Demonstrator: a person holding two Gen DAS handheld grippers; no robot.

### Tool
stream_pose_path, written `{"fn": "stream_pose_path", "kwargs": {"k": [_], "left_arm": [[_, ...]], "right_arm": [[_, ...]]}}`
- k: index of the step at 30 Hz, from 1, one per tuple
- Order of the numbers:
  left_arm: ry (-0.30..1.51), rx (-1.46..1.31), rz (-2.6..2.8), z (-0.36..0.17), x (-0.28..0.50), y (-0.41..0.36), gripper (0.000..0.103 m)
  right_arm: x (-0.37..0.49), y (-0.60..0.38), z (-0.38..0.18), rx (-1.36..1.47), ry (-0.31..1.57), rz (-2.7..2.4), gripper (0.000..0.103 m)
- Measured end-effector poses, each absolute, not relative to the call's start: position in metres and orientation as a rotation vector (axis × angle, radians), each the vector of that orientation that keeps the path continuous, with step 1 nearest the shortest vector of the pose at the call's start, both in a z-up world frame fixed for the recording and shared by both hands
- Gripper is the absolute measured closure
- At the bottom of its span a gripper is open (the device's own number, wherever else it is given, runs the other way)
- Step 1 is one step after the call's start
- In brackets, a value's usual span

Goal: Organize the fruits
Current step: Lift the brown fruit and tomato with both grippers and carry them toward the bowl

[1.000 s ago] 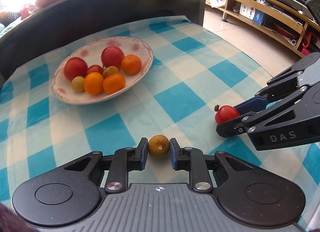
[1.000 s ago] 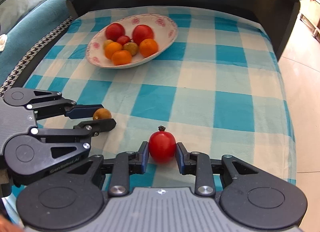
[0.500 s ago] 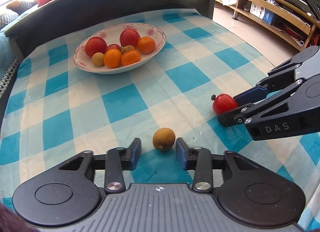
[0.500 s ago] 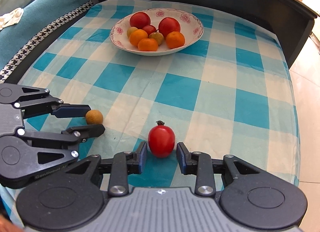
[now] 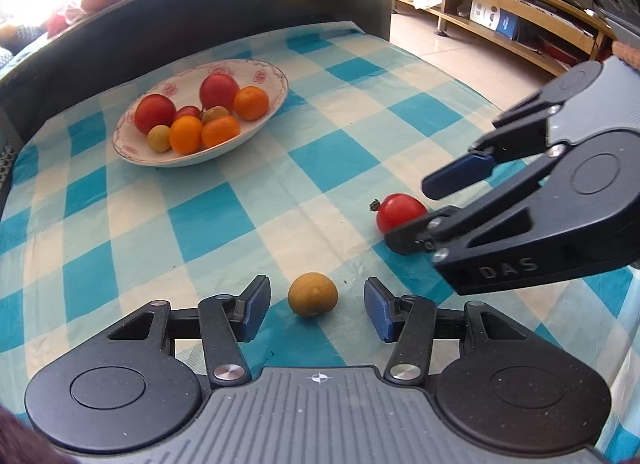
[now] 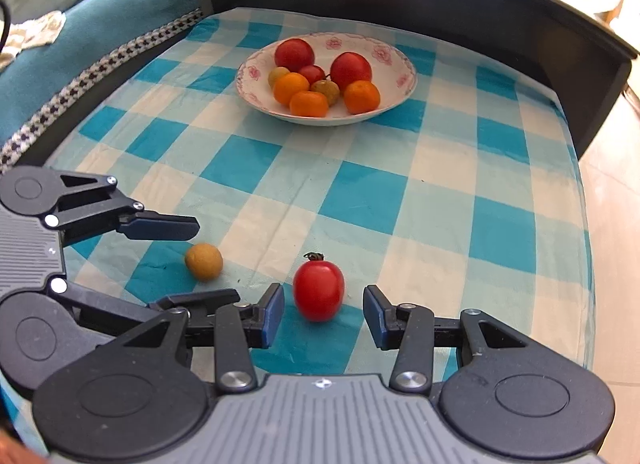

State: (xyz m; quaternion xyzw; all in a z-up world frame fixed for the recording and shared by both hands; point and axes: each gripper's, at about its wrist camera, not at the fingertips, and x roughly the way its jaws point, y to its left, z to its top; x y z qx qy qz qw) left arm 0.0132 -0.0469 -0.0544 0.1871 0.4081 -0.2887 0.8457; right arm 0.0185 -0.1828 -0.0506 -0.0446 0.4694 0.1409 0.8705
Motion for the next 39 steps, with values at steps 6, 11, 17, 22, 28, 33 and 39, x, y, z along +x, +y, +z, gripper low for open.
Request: {"fn": "stream_pose_path", "kwargs": {"k": [6,11,17,22,28,33,39], "left_arm": [[0.877,0.389,-0.623,-0.056,0.012,-0.045,0.057],[0.907,0.354,-0.621,-0.053,0.017,-0.043,0.069],[0.911,0.322,-0.607,-0.047,0.021,-0.040,0.070],[0.910,0.290,-0.582,-0.041,0.028,-0.035,0.070],[0.872,0.235,-0.548,-0.024,0.044,-0.028,0.070],[0.845,0.195,-0.516,-0.013,0.059,-0.023,0.070],[0.833,0.164,-0.500,-0.007,0.080,-0.025,0.070]], "right_arm": [[0.022,-0.177,-0.054,-0.130,0.992,0.306,0.073],[0.022,-0.177,-0.054,-0.127,1.004,0.305,0.073],[0.023,-0.177,-0.053,-0.116,1.015,0.297,0.073],[0.025,-0.178,-0.048,-0.097,1.005,0.292,0.073],[0.033,-0.177,-0.037,-0.079,0.978,0.289,0.073],[0.043,-0.172,-0.026,-0.069,0.949,0.292,0.073],[0.060,-0.170,-0.016,-0.042,0.917,0.283,0.073]]}}
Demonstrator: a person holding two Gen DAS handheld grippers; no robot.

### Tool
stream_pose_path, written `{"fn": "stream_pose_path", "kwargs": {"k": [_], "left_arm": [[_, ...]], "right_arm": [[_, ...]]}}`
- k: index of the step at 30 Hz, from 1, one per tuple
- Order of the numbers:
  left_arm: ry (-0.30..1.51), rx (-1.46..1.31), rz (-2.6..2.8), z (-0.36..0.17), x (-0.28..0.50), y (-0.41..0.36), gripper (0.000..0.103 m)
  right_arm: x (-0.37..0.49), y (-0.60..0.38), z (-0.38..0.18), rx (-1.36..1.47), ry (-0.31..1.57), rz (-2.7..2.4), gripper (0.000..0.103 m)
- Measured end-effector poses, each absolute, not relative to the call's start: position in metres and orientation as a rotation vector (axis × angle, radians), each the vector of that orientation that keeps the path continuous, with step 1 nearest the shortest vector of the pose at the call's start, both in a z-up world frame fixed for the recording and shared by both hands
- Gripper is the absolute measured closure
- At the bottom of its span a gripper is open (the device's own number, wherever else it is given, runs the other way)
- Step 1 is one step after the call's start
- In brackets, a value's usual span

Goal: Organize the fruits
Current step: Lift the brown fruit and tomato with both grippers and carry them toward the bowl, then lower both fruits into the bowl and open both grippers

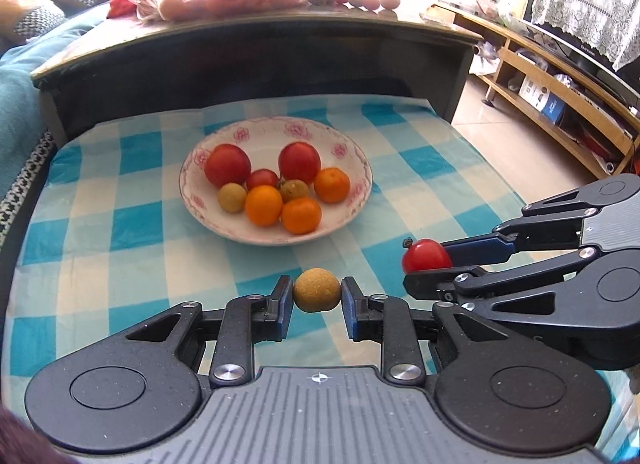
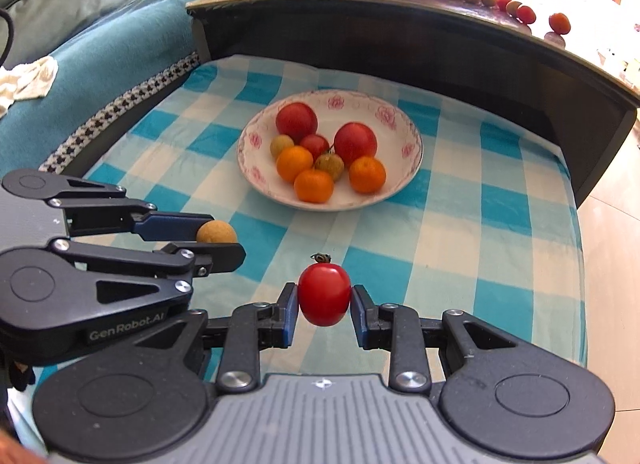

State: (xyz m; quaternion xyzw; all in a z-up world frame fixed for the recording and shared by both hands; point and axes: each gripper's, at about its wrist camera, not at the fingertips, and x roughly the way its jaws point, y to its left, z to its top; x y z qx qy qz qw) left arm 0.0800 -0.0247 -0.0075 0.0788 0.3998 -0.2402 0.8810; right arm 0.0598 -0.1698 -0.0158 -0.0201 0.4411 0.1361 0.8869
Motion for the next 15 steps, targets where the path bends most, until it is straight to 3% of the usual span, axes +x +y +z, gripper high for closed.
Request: {"fn": "stream_pose_path", "kwargs": {"k": [15], "left_arm": [[0.840,0.130,-0.420,-0.012,0.150,-0.028,0.071]], "right_arm": [[0.139,-0.172,-0.017,0.017,0.895,0.262,0.073]]}}
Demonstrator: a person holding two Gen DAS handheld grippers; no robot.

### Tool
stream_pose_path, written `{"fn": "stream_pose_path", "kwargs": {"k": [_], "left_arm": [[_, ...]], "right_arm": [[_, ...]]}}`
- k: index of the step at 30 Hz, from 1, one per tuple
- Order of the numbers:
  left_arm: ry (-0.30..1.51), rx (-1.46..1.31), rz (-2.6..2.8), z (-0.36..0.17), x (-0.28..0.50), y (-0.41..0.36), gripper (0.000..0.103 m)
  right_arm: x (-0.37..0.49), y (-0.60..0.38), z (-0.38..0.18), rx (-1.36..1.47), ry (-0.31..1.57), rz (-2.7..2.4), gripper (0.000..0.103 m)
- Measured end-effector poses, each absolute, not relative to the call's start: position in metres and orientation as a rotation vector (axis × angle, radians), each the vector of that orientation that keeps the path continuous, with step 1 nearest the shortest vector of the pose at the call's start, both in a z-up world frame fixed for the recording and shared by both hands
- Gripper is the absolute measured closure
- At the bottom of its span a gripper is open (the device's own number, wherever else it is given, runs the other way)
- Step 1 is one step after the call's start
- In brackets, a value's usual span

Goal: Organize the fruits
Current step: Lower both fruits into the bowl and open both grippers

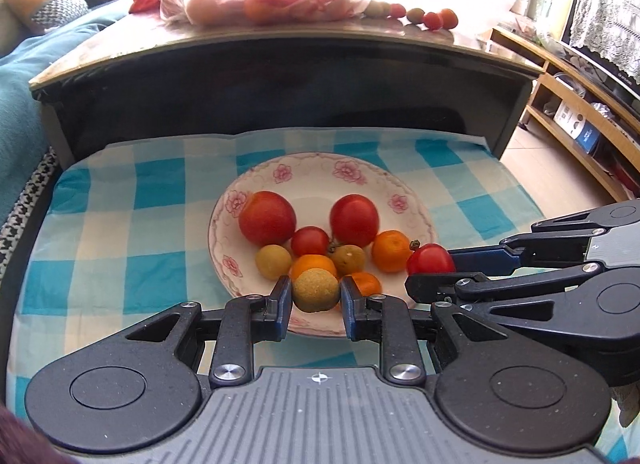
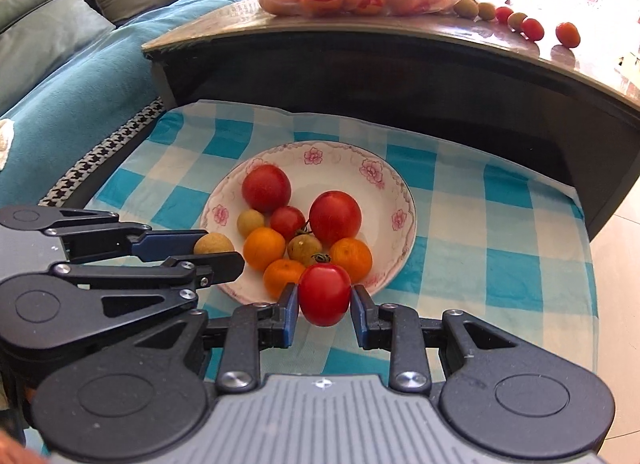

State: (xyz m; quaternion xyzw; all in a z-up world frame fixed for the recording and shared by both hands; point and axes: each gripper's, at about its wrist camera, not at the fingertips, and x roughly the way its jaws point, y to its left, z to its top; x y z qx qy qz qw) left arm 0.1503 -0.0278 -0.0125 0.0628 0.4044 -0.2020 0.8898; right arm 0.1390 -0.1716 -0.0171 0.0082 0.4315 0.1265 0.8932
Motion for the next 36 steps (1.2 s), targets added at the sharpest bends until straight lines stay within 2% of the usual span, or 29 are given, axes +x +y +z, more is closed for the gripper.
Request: {"fn": "stream_pose_path", "kwargs": {"k": [12,22,36], "left_arm": [[0.868,0.120,-0.386,-0.026,0.169,-0.025,0.069],[0.839,0.091,-0.373,-0.014,0.167,-0.019,0.046],[0.847,0.125,-0.327,-0.010,0.141,-0.017,0.034]], "right_arm": [[0.166,-0.168,-0.038,0.020,0.909,0.262,0.072],[0.163,-0.175,-0.025,0.051,0.860,0.231,0.072],[0.142,-0.190,-0.014,0.083,0.889,0.156,0.068]]}}
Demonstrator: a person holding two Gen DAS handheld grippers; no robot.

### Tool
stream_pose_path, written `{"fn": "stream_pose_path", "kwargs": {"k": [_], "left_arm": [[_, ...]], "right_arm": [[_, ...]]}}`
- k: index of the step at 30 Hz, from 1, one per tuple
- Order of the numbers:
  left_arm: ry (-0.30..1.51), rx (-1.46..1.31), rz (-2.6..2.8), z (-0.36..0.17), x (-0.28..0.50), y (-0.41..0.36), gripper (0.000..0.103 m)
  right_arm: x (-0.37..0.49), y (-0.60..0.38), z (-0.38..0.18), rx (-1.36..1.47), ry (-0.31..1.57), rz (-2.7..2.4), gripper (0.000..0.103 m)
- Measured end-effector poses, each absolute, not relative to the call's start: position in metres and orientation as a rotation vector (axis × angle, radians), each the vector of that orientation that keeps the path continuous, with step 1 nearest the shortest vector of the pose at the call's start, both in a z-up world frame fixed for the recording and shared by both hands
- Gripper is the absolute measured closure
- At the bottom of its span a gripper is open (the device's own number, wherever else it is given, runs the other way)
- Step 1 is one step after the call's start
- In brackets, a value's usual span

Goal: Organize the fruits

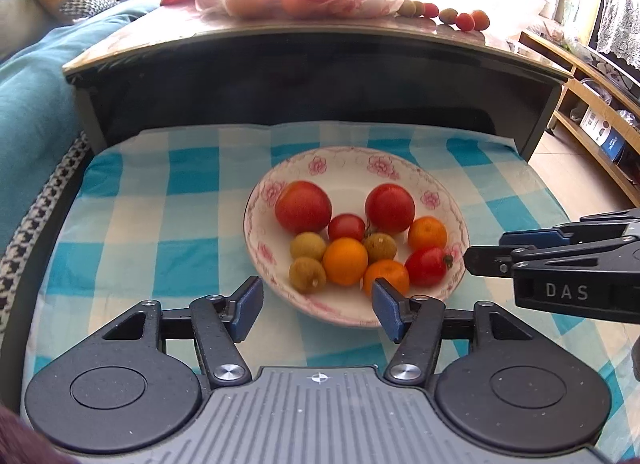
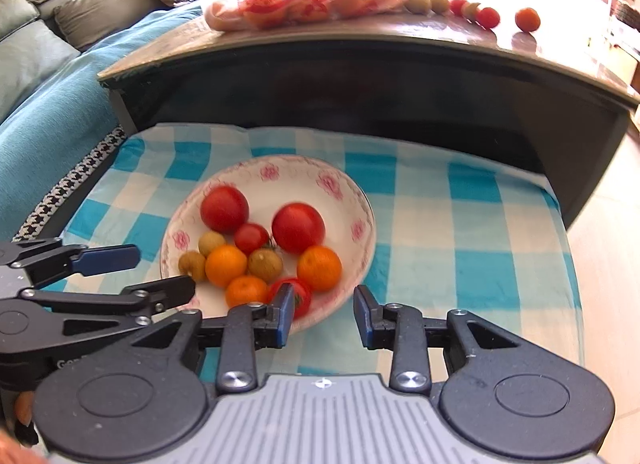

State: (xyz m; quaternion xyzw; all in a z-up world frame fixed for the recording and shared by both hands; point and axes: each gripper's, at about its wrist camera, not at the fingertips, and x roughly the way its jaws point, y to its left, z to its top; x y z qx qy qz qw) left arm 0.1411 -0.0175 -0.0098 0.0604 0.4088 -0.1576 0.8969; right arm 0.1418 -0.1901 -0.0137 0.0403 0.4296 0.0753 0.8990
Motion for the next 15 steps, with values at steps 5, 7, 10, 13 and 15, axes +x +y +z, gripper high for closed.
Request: {"fn": "stream_pose_path", "kwargs": {"k": [5,7,10,13,15], "left_arm": [[0.860,0.126,-0.312,-0.010,0.122,-0.017,0.026],[0.859,0.131,-0.310,-0.010,0.113,-0.017,0.021],[0.853,0.142,-0.293,-0.009,0.101,-0.019,0.017],[0.851,0.150,-0.278,-0.009,0.090,-0.020,0.016],[0.857,0.155,-0.260,-0.010,0.084,-0.021,0.016]], "right_arm": [[0.121,-0.194,-0.015,0.097,0.920,0.138,0.064],[0.112,-0.195,-0.016,0.113,0.935,0.138,0.064],[0.097,-0.197,-0.017,0.124,0.952,0.136,0.063],[0.082,-0.197,-0.015,0.112,0.951,0.128,0.062],[0.073,-0.199,-0.013,0.117,0.948,0.122,0.060]]}}
